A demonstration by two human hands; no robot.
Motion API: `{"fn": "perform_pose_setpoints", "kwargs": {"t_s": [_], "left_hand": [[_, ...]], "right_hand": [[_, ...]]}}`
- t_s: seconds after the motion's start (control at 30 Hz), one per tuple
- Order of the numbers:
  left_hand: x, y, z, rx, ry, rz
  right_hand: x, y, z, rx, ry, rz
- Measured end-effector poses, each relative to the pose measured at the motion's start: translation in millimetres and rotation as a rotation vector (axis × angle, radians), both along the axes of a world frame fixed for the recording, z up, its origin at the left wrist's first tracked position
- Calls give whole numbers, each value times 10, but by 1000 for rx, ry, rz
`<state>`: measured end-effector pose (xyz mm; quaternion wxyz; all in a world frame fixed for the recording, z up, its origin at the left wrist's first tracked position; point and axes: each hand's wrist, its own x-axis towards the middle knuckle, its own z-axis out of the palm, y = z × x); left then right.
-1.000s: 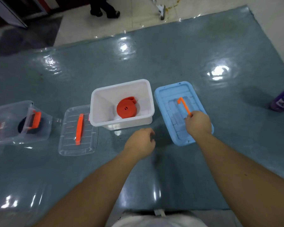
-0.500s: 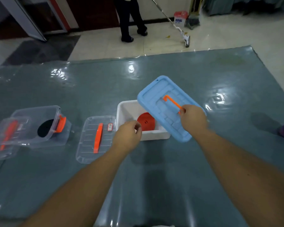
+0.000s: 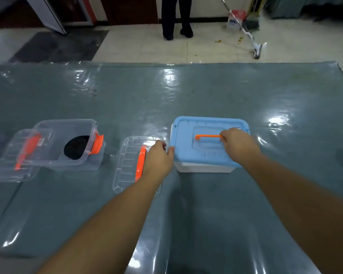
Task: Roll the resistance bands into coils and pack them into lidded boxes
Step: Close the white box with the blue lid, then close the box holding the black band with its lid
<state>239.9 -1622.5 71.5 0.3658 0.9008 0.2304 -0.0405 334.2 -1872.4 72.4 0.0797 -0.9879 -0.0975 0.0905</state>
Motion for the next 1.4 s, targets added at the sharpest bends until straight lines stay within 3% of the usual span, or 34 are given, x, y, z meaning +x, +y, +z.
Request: {"fn": "perform_pose_setpoints", "kwargs": {"t_s": [0.27,0.6,0.9,1.0,1.1,1.4], "left_hand": [[170,-58,-191,-51,93,-39],[154,-105,-255,-93,51,14],[21,-11,-247,36,159,-287],[-87,54,-220,31,169,-329],[-276,83,-166,21,125,-336],[-1045,316,-58,110,139,-251]], "right_hand": [[-20,43,-114,-2,-2,12],[-614,-42,-479,69,35,73],[-787,46,-257,-88,200,30],[-862,133,-174,-95,226,-8],[-1070,283,-114,-96,119,-27],[-1777,895,-28,69,88,159]]}}
